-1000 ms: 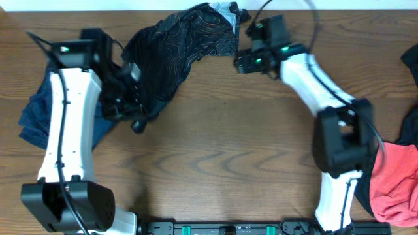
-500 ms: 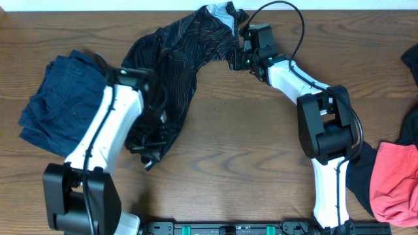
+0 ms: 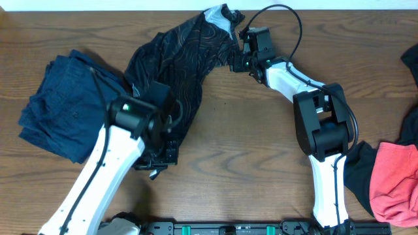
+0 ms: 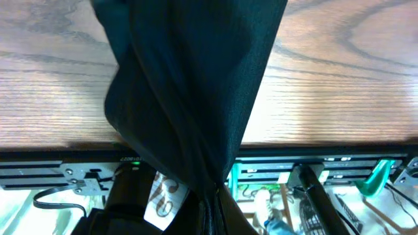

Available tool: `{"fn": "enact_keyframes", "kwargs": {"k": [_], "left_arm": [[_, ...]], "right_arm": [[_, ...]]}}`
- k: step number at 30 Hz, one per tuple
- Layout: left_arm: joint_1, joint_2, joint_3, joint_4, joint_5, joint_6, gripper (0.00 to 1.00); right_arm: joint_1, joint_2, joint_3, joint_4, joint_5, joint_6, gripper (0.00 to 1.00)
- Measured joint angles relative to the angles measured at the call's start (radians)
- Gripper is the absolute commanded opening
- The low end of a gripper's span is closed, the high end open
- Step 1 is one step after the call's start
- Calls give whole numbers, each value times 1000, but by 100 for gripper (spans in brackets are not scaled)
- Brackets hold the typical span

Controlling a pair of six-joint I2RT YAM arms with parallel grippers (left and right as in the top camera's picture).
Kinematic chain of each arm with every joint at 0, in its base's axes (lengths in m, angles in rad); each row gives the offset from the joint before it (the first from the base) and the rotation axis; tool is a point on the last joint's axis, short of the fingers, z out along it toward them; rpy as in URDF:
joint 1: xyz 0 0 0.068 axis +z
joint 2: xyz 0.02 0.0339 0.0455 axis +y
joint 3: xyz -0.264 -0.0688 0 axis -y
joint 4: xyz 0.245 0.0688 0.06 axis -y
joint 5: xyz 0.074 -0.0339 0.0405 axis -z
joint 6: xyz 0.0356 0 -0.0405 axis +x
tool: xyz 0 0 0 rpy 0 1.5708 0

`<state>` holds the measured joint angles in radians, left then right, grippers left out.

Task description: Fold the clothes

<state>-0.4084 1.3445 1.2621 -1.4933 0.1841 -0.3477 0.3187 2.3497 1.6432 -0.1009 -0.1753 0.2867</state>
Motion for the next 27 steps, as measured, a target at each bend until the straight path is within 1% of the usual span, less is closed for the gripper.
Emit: {"fn": "enact_keyframes", "kwargs": {"k": [2,6,10,11,12,13,14,22,24,27], "left_arm": [[-19,-19,0,-2,-1,-24,6],[-36,-27,0,-2,-2,-49,6],[-38,-27,0,4,-5,-60,6],[-38,-27,0,9,-5,-63,6],[-38,-27,0,16,-6,-65,6],[-38,-27,0,21,-7,-68,6],[-38,-27,0,31,-8,-68,6],[-38,-27,0,78,-30,-71,6],[-38,-27,0,89,-64,-71,6],[-38,-27,0,135,-142,-72,6]], "right_arm": [[0,0,0,-3,2,2,52],[5,0,0,-14,10,5,33],[13,0,1,-37,25,11,21],[13,0,2,-41,31,12,20],[13,0,3,-47,37,15,17],[14,0,4,-51,42,13,8],[14,0,5,-55,52,14,1],[14,0,6,-68,84,21,1],[14,-5,14,-100,92,21,1],[3,-36,17,-204,108,21,1]]}}
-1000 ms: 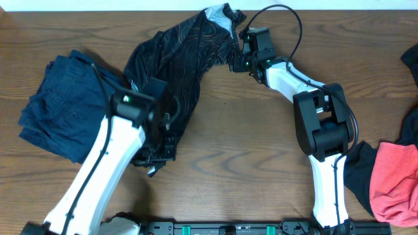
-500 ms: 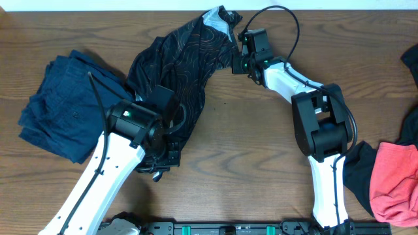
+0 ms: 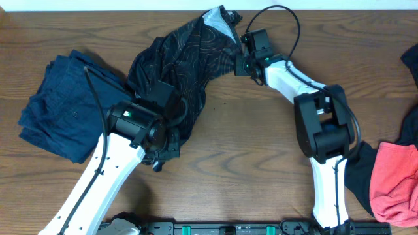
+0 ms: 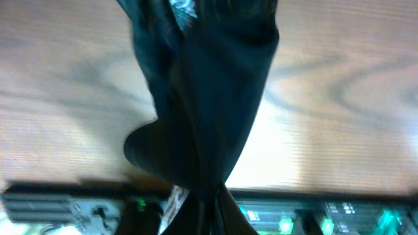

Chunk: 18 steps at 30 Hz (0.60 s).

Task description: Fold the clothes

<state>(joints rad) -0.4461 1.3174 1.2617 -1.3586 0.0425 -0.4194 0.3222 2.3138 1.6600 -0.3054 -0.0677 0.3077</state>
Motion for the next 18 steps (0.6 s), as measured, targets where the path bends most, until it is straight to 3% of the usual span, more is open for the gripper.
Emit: {"fn": "enact_keyframes", "kwargs": {"k": [5,8,18], "left_arm": [[31,0,5,137,-149,6,6],[88,3,43,166,-193,14,6],[187,-27,396,136,-226,130,6]], "right_arm": [[-79,-136,-1,-214,24,0,1],[-151,-305,0,-337,34,-5,1],[-297,-898,29,-642,60,-52,1]]}}
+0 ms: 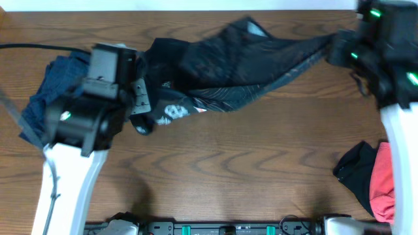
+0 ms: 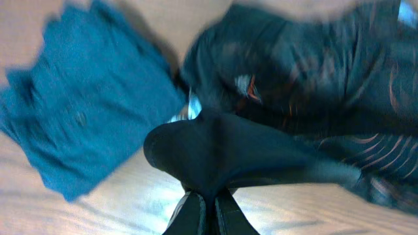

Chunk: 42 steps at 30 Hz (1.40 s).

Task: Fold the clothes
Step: 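Raise the jersey with both grippers and swing it toward the far side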

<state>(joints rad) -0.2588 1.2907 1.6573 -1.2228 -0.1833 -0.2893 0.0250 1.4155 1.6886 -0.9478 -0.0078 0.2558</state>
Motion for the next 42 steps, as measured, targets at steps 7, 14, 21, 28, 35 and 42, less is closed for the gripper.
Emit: {"fn": "enact_keyframes", "kwargs": {"k": [7,14,21,28,35,42], "left_arm": [[1,-117,182,51,-1,45,6],[1,-196,212,149,0,55,6],[1,-37,214,163,38,79,6],[2,290,212,336,61,192,6],[53,512,214,744,76,299,6],[126,514,362,987,80,340,6]], "right_arm": [[-72,-244,-2,87,69,-14,1],[-82,-354,7,155,164,-19,1],[-82,-132,10,137,183,-19,1],[-82,213,-5,317,180,-28,1],[-102,292,34,551,180,11,1],[-192,276,352,449,224,79,1]]}}
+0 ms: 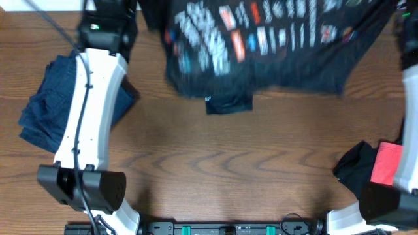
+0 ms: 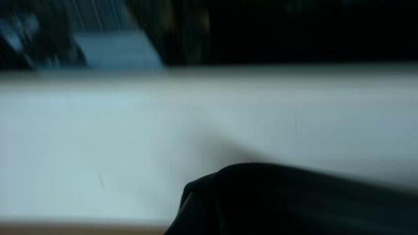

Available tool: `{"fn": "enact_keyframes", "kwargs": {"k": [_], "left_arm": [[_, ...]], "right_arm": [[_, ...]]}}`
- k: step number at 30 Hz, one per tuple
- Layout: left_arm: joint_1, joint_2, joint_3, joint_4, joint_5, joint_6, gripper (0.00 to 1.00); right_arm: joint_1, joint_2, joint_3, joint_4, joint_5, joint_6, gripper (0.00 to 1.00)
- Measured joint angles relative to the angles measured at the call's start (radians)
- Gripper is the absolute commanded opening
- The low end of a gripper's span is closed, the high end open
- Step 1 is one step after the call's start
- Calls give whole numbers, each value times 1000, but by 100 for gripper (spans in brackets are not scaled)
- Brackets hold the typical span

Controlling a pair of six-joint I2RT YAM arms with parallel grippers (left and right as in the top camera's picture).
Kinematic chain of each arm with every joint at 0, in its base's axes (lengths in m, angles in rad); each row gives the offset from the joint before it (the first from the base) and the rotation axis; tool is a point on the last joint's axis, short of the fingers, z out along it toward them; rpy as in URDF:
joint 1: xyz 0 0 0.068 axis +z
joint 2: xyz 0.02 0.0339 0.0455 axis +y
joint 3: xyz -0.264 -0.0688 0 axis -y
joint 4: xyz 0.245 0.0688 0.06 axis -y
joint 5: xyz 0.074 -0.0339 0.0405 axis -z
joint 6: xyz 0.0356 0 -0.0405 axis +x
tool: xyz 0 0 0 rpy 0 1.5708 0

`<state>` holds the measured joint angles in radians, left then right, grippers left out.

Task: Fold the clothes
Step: 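Raise the jersey with both grippers and swing it toward the far side, then lay the jersey flat on the table center and release both grippers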

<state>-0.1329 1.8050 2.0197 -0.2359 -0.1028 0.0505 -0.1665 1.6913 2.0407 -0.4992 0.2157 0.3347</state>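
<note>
A black shirt (image 1: 274,55) with rows of coloured print hangs spread wide above the far half of the table, blurred. It is stretched between my two arms. My left gripper (image 1: 136,9) holds its left top corner at the frame's upper edge. My right gripper (image 1: 400,14) holds the right top corner, mostly cut off by the frame. In the left wrist view only black cloth (image 2: 281,202) shows at the bottom against a pale blurred wall, and the fingers are hidden under it.
A crumpled dark blue garment (image 1: 46,104) lies at the table's left. A red cloth (image 1: 390,163) on a black one (image 1: 356,166) lies at the right edge. The brown wooden table (image 1: 215,170) shows in the near half.
Both arms have risen and moved toward the far edge. The shirt, then a twisted band low over the table, now hangs open with its printed face showing.
The black shirt lay bunched at the far middle, my left gripper shut on its near end and my right at its far end. It was then stretched sideways between the arms. Now it is lifted and spread flat in the air.
</note>
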Motion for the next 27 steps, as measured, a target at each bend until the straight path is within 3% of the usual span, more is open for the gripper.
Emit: {"fn": "enact_keyframes", "kwargs": {"k": [3,6,12,16,19,27], "left_arm": [[2,-22,119,-27,9,14,6],[2,-68,202,-159,25,25,6],[2,-136,233,-650,90,26,6],[3,-103,210,-988,108,2,6],[8,-76,163,-1139,111,-6,6],[15,-68,-64,-1309,145,-24,6]], "right_arm": [[-22,-32,80,-58,19,2,1],[-26,-71,114,-165,40,-6,1],[-27,-65,110,-517,113,-11,1],[-29,-7,62,-707,163,-13,1],[-38,41,-4,-797,195,-13,1],[-60,75,-248,-943,232,-6,1]]}}
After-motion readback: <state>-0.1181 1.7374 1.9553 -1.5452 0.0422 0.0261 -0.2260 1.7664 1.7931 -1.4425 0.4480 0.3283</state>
